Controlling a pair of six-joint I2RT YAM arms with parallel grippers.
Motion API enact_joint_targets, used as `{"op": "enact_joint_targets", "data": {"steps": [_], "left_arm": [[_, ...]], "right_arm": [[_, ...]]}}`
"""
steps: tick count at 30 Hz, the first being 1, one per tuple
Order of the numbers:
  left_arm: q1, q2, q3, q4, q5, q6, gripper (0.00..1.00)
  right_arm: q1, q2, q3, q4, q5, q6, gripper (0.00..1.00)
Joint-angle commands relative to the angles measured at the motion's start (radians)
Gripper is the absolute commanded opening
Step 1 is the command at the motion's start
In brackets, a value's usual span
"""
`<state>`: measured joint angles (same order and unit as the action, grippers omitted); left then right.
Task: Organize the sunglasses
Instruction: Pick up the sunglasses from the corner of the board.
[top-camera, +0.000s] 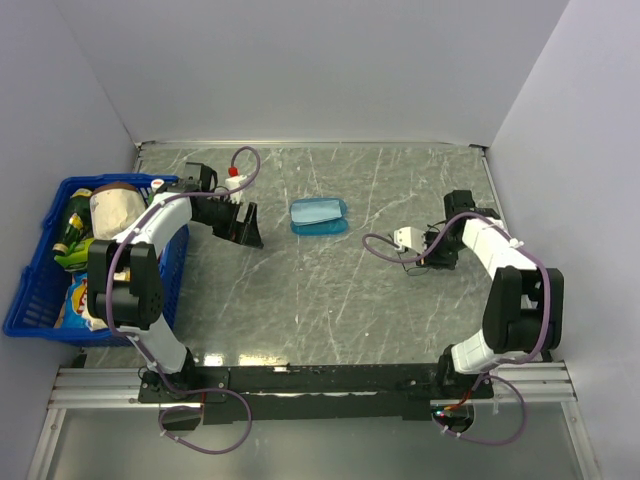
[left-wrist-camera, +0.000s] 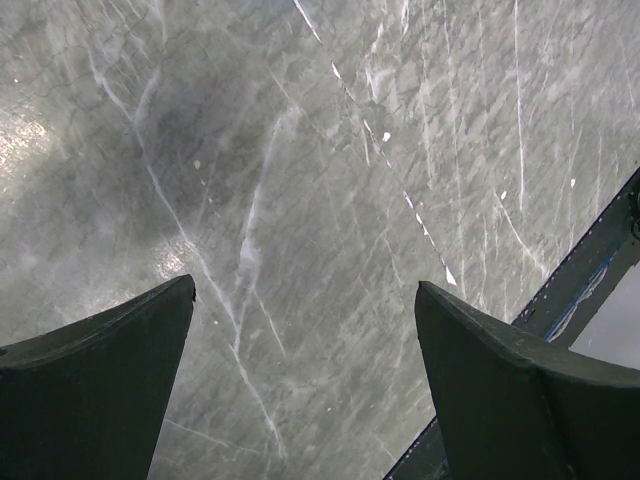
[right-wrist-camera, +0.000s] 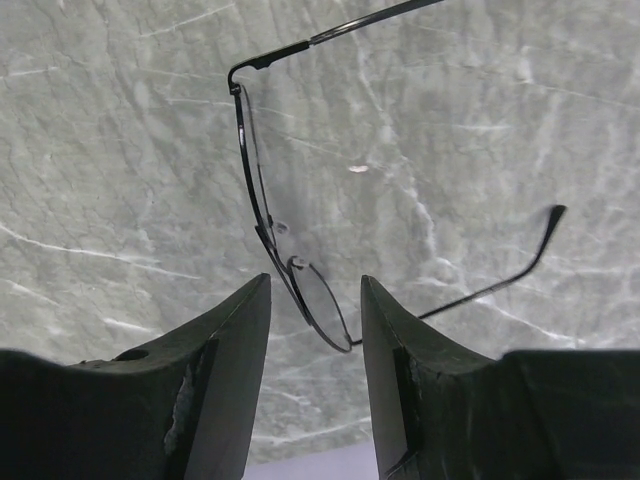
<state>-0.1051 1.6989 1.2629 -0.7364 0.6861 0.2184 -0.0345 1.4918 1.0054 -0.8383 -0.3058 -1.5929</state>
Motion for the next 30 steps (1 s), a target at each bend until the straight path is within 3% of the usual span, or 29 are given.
{"op": "enact_joint_targets", "data": {"steps": [1, 8, 26, 30], "left_arm": [[0.005, -0.021, 0.000, 0.026, 0.013, -0.004, 0.97], [0.005, -0.008, 0.003, 0.023, 0.016, -0.002, 0.97], [0.012, 0.007, 0.007, 0.019, 0.033, 0.001, 0.96], [0.012, 0.011, 0.007, 0.015, 0.036, 0.001, 0.96]], "right_arm": [[-0.008, 0.036, -0.004, -0.005, -0.004, -0.036, 0.48], [-0.010, 0.058, -0.011, 0.002, -0.023, -0.041, 0.44], [-0.005, 0.062, -0.027, 0.018, -0.058, -0.035, 0.02], [0.005, 0.038, -0.010, -0.005, -0.081, -0.027, 0.00]]}}
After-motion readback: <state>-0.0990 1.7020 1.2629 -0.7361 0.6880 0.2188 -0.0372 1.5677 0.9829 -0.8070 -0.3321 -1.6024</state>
